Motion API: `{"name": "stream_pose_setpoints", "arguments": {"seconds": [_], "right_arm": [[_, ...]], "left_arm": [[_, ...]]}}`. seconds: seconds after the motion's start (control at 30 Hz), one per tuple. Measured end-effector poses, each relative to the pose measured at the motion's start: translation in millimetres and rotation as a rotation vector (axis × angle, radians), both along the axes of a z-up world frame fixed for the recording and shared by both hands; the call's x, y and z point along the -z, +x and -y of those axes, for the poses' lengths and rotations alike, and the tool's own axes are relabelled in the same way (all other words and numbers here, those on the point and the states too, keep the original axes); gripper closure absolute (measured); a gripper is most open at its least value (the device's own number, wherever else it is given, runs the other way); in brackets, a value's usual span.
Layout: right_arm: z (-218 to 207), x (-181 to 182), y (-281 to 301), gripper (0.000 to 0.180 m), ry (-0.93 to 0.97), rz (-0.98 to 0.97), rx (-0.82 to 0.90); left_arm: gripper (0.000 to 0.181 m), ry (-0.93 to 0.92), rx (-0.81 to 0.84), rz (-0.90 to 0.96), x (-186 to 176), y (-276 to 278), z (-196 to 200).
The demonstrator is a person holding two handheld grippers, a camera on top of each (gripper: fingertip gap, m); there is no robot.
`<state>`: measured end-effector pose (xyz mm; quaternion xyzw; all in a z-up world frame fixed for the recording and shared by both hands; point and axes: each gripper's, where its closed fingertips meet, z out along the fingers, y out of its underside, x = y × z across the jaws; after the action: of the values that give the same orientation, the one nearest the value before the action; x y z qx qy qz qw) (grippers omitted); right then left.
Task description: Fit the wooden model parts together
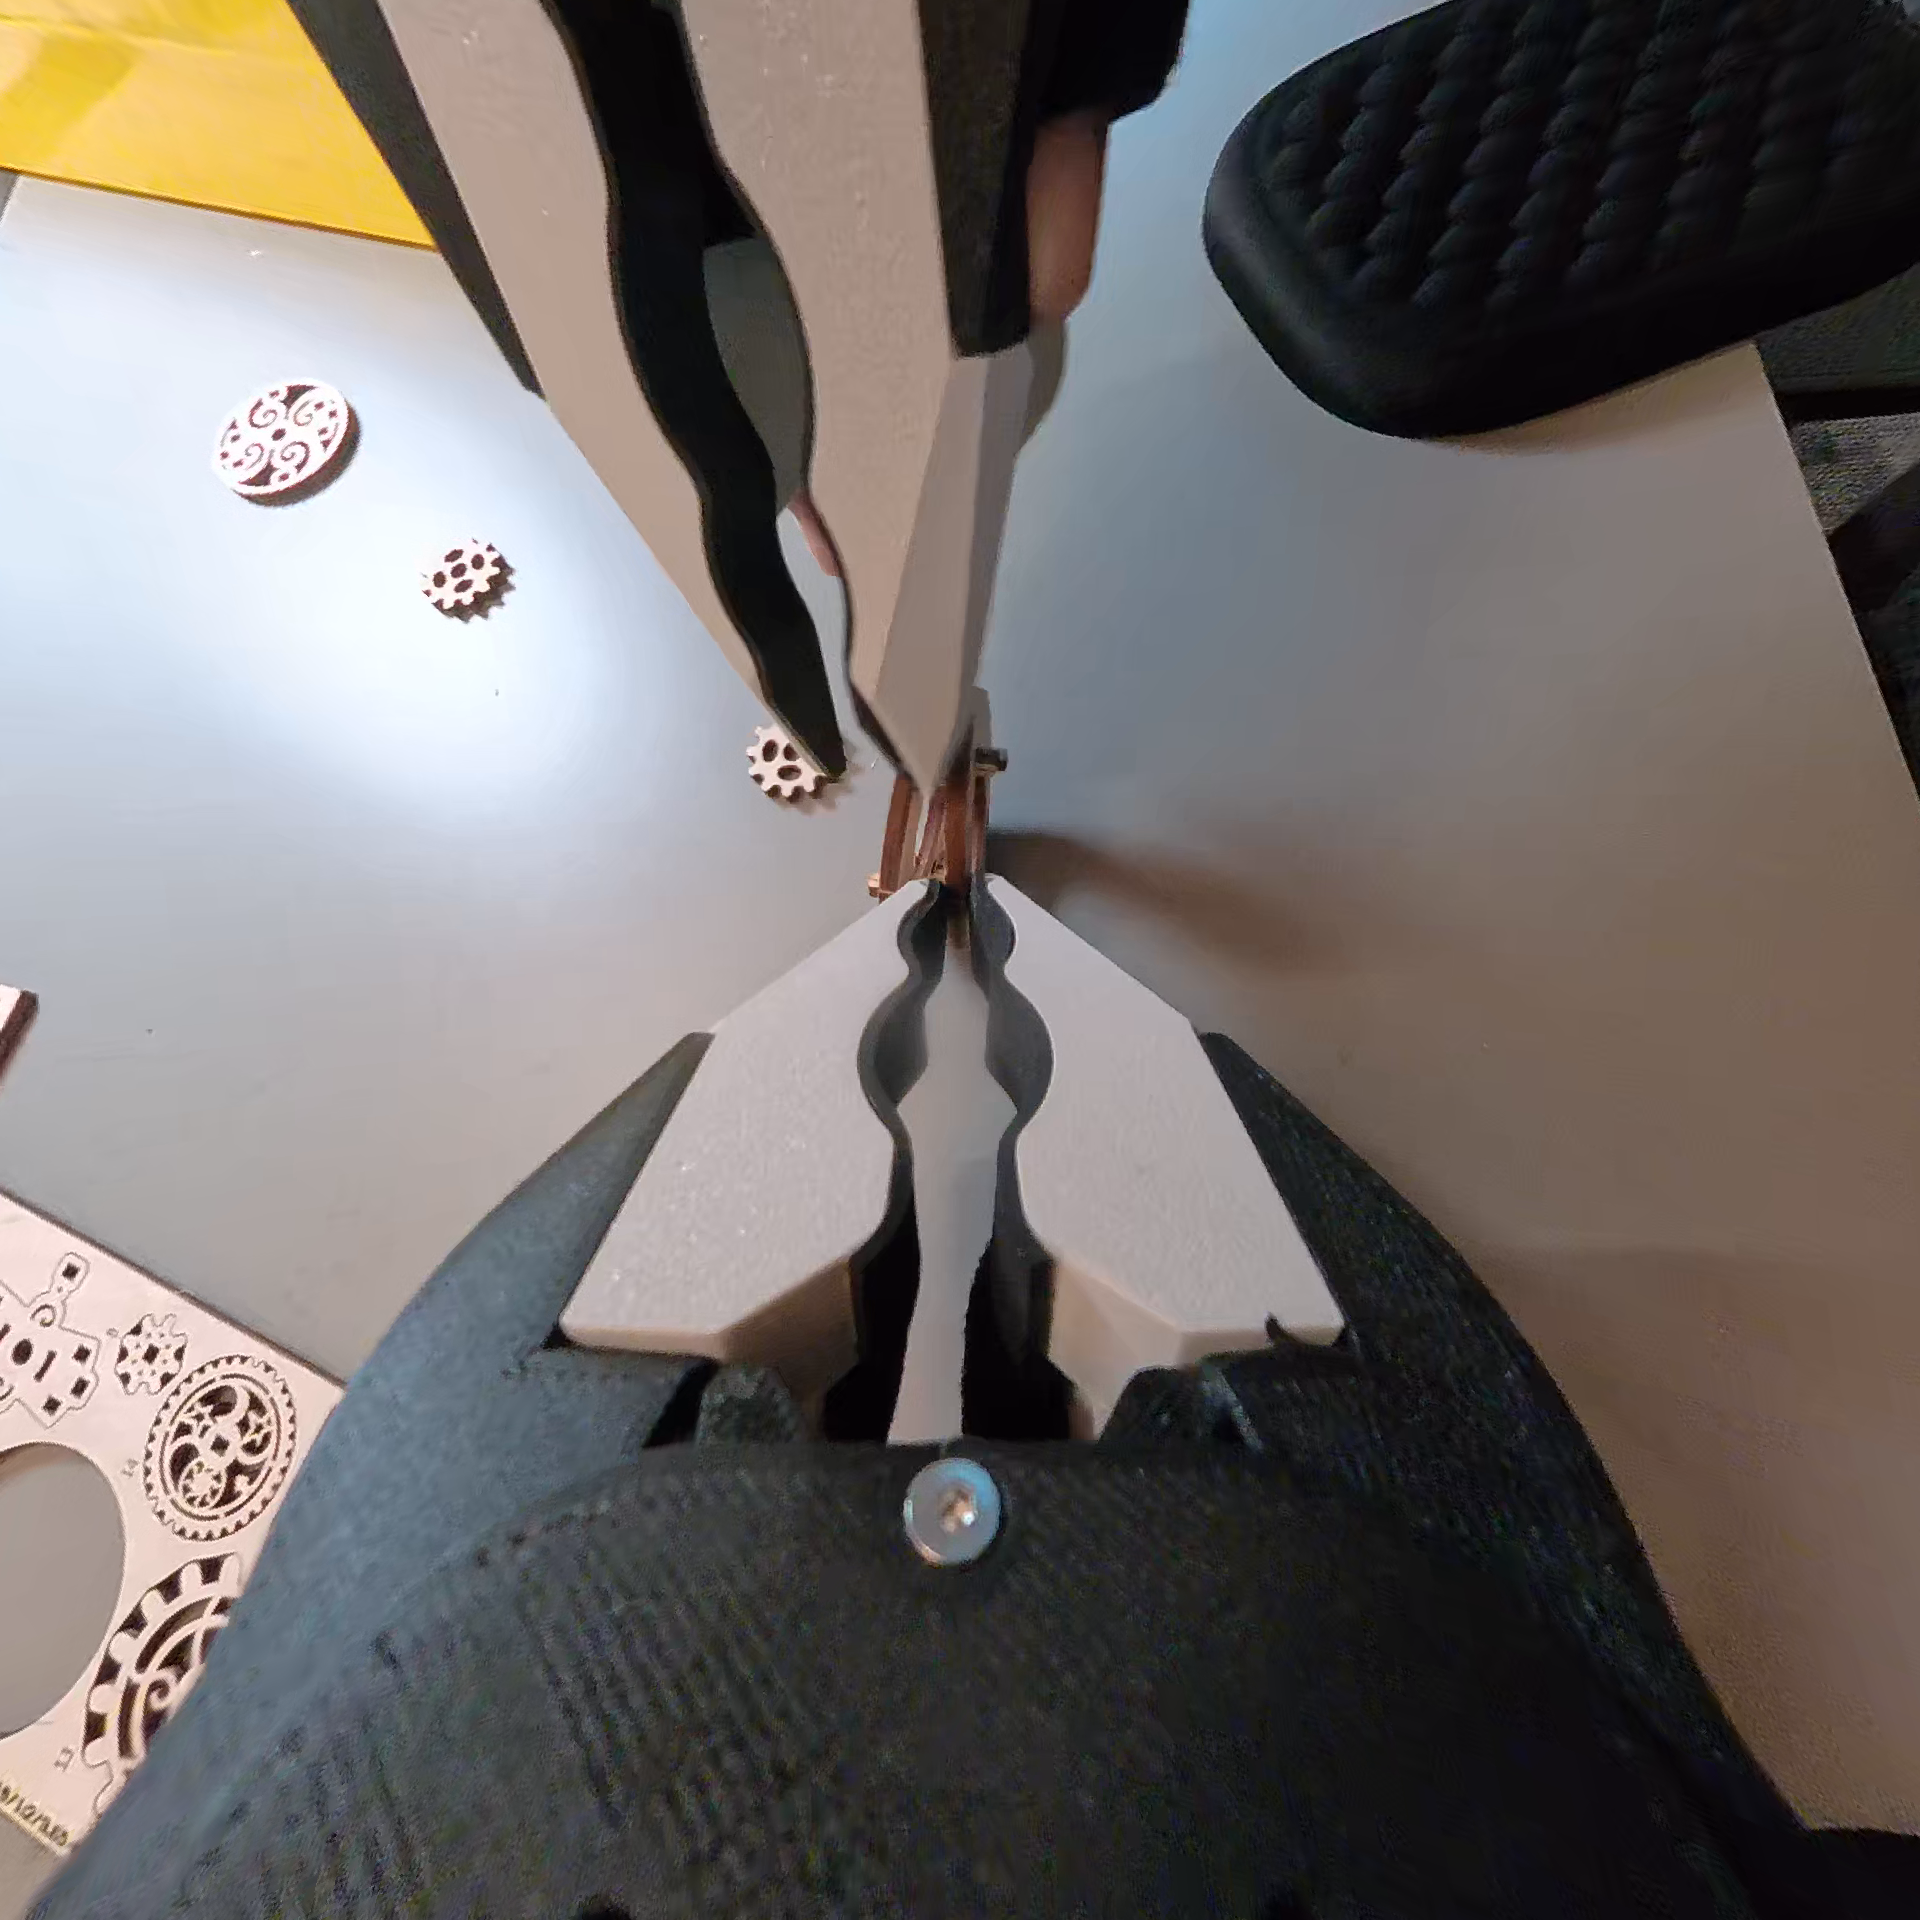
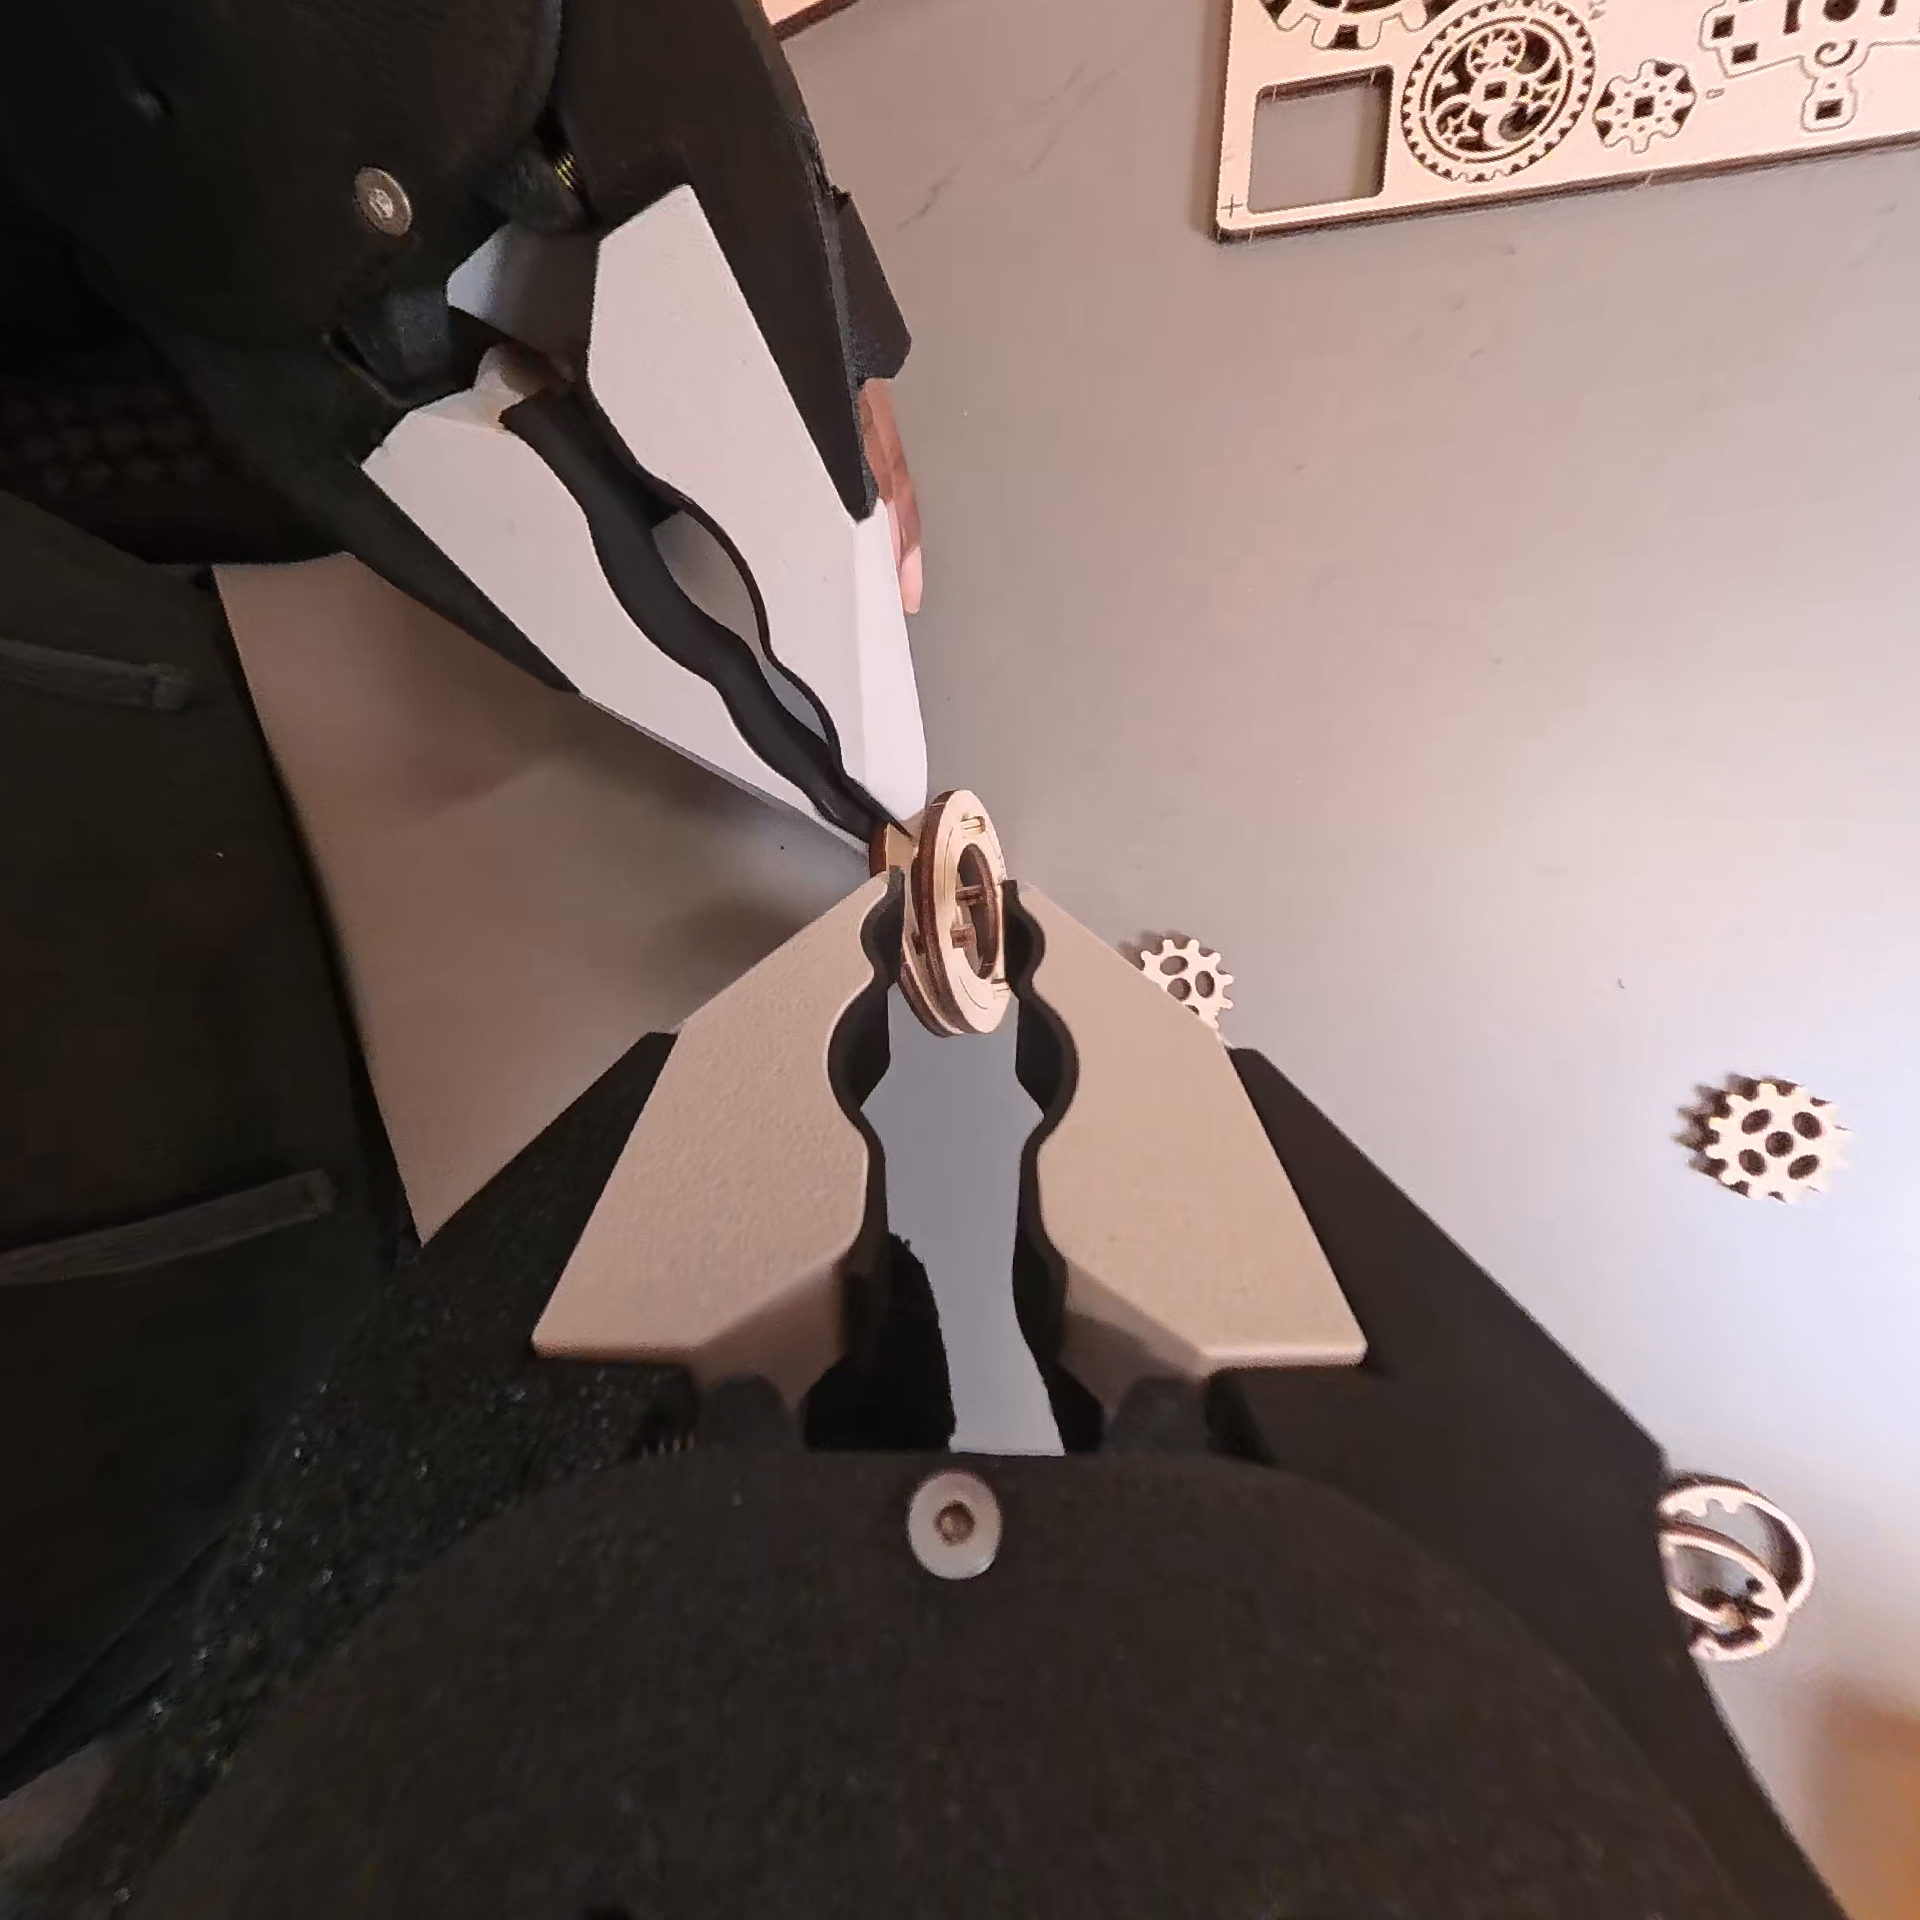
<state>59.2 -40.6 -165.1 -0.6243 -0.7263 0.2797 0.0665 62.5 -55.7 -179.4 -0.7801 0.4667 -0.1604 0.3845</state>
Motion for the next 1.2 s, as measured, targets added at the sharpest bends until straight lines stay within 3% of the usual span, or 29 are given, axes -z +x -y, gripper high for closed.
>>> {"name": "stream_pose_setpoints", "arguments": {"seconds": [0.03, 0.3, 0.4, 0.73, 0.93, 1.1, 1.2], "right_arm": [[-1.4, 2.0, 1.4, 0.162, 0.020, 0.010, -0.006], [0.2, 1.9, 2.2, 0.167, 0.119, 0.006, -0.068], [5.8, 1.7, 1.1, 0.178, 0.161, -0.006, -0.090], [6.3, 1.9, -0.5, 0.178, 0.187, -0.018, -0.155], [2.3, 0.5, -0.3, 0.179, 0.219, -0.098, -0.185], [-4.3, -2.6, 3.5, 0.150, 0.302, -0.176, -0.182], [0.9, -1.3, 7.8, 0.155, 0.231, -0.160, -0.185]], "left_arm": [[0.178, -0.005, 0.003, 0.005, -0.2, 0.5, 0.6], [0.178, -0.041, 0.007, 0.064, -0.8, 1.5, 1.3], [0.179, -0.037, 0.018, 0.061, -0.4, 0.8, 1.9], [0.178, 0.035, 0.093, 0.000, 0.2, 3.9, 6.6], [0.179, 0.014, 0.062, 0.058, -2.1, 4.4, 3.3], [0.179, 0.042, 0.085, 0.021, -1.9, 10.1, 6.5], [0.179, 0.071, 0.086, -0.002, -2.2, 11.6, 7.1]]}}
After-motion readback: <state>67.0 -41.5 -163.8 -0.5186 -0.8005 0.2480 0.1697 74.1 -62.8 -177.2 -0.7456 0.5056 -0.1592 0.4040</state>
